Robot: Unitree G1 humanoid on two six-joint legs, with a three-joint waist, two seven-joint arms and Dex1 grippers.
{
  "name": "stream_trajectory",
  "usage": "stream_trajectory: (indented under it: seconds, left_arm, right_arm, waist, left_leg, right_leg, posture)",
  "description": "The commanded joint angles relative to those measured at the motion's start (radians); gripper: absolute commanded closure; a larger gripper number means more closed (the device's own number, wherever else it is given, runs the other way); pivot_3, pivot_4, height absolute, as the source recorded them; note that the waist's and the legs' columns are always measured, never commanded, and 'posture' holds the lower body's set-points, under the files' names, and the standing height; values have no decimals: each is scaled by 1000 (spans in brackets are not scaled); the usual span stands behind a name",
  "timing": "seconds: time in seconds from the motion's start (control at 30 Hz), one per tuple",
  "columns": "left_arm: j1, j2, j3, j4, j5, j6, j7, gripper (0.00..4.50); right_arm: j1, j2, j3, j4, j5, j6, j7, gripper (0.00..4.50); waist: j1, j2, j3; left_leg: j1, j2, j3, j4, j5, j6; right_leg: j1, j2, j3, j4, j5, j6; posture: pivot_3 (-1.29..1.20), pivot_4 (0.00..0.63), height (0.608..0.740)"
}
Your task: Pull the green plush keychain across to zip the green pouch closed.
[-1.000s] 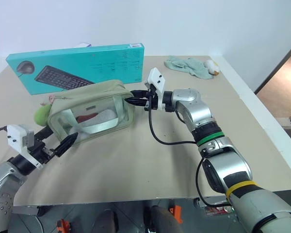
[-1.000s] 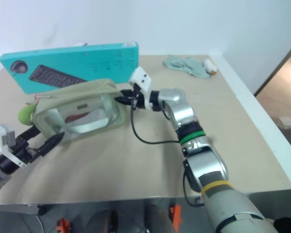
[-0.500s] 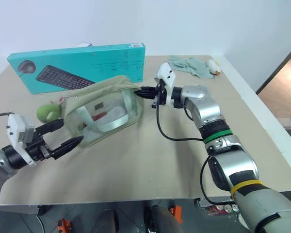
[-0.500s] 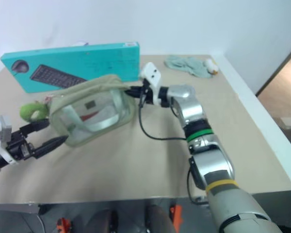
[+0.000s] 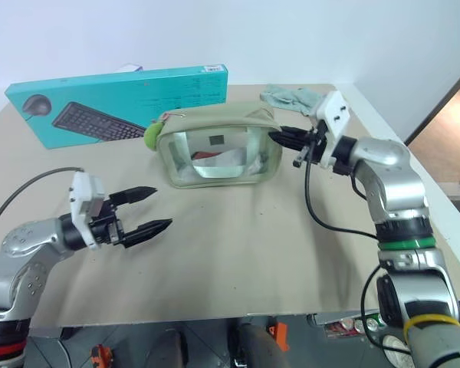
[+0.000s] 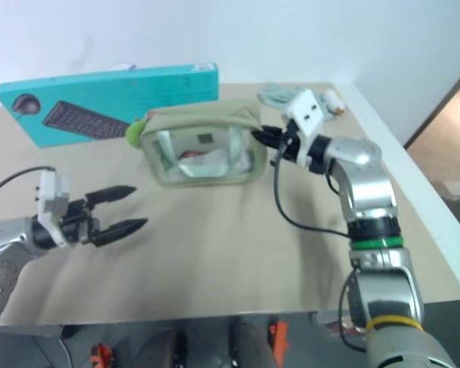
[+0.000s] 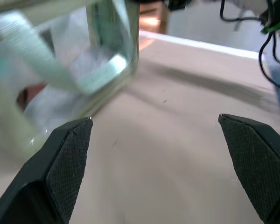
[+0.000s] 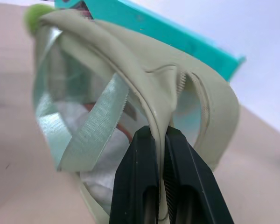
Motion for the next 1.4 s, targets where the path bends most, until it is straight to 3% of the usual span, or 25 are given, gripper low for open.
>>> stream_trajectory:
  seconds: [0.03, 0.2, 0.43, 0.57, 0.73, 0.9, 1.07, 1.37, 1.4]
  left_arm:
    - [-60, -8, -34, 8, -1, 2, -26, 0]
    - [-171, -32, -85, 78, 11, 9, -55, 0]
    - [-265, -48, -124, 168, 33, 4, -103, 0]
    - [-291, -63, -136, 191, 35, 15, -122, 0]
    - [-306, -69, -154, 201, 43, 18, -143, 0]
    - [-324, -77, -160, 224, 59, 14, -149, 0]
    - [-341, -91, -164, 239, 79, 7, -154, 0]
    - [-347, -107, -145, 254, 94, -8, -150, 0]
    - [-347, -106, -143, 255, 95, -9, -149, 0]
  right_arm:
    - [89, -40, -94, -254, 68, 113, -65, 4459]
    - [266, -71, -161, -466, 126, 203, -109, 4459]
    - [377, -122, -183, -463, 135, 153, -91, 4459]
    - [440, -168, -193, -406, 114, 81, -50, 3178]
    - [495, -165, -231, -452, 101, 68, -123, 1513]
    - [547, -138, -272, -596, 174, 173, -202, 1513]
    - [487, -91, -249, -680, 252, 291, -298, 1513]
    - [403, -98, -155, -550, 222, 276, -280, 1513]
    - [404, -99, -150, -546, 223, 275, -275, 1752]
  waist:
    - [-2, 0, 0]
    - [0, 0, 0]
    - [-2, 0, 0]
    - [1, 0, 0]
    - [0, 0, 0]
    - [0, 0, 0]
    - [-1, 0, 0]
    - [1, -1, 0]
    - [1, -1, 0]
  left_leg:
    - [0, 0, 0, 0, 0, 0]
    - [2, -2, -1, 1, 0, 0]
    - [3, -4, 0, 3, 1, 0]
    - [3, -4, 0, 3, 1, 0]
    - [3, -5, -1, 3, 1, 0]
    - [3, -4, -2, 3, 1, 0]
    - [4, -4, -3, 3, 2, -1]
    - [3, -6, -3, 4, 2, 0]
    - [3, -6, -3, 4, 2, 0]
  right_leg:
    - [0, 1, 0, 0, 0, 0]
    - [1, 2, 0, 1, 0, 0]
    - [3, 2, 0, 2, 2, 2]
    - [3, 2, 0, 2, 2, 2]
    - [4, 2, 0, 2, 1, 2]
    - [4, 2, 0, 2, 1, 2]
    - [4, 3, 0, 3, 2, 2]
    - [5, 1, 0, 3, 2, 2]
    - [5, 1, 0, 3, 2, 2]
  posture:
    - [0, 150, 740]
    - [0, 150, 740]
    - [0, 150, 740]
    - [0, 150, 740]
    - [0, 150, 740]
    - [0, 150, 740]
    - [0, 150, 740]
    - [0, 150, 740]
    - [0, 150, 740]
